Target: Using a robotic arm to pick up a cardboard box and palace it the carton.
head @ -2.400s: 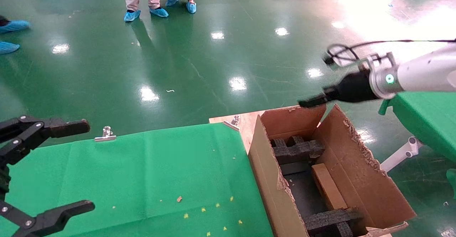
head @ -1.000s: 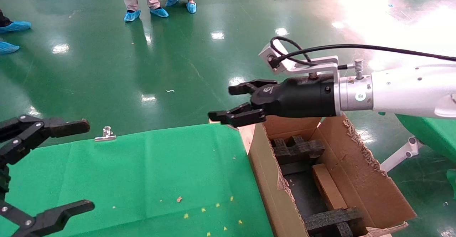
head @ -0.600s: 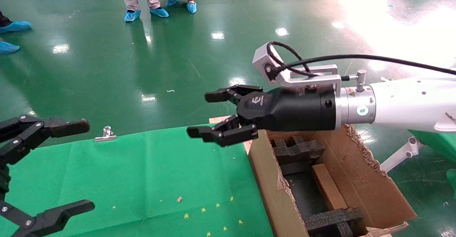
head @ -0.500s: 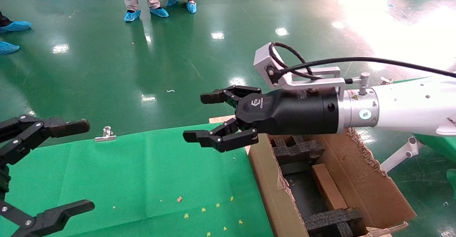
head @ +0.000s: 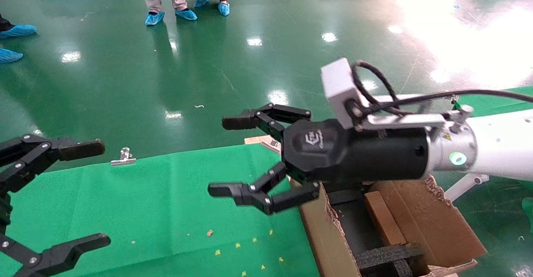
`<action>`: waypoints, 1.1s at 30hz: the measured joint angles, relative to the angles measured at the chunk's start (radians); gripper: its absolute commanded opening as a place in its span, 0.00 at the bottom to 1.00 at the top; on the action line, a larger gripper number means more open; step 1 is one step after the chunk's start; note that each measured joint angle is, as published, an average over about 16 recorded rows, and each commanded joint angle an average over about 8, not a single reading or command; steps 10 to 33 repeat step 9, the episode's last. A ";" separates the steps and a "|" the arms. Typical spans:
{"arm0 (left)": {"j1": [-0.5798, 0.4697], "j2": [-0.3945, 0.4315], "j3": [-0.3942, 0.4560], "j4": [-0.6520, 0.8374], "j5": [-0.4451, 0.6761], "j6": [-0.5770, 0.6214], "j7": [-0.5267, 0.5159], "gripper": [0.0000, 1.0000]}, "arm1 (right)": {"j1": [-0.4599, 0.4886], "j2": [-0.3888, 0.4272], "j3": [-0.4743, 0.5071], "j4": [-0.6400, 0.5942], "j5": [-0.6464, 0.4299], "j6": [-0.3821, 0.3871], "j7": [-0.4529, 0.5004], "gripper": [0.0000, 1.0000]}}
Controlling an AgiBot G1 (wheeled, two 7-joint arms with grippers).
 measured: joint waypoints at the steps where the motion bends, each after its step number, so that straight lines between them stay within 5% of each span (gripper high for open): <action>1: 0.000 0.000 0.000 0.000 0.000 0.000 0.000 1.00 | -0.016 0.000 0.025 0.007 -0.002 -0.010 -0.004 1.00; 9: 0.000 0.000 0.000 0.000 0.000 0.000 0.000 1.00 | -0.086 -0.001 0.137 0.039 -0.013 -0.056 -0.022 1.00; 33: 0.000 0.000 0.000 0.000 0.000 0.000 0.000 1.00 | -0.086 -0.001 0.137 0.039 -0.013 -0.056 -0.022 1.00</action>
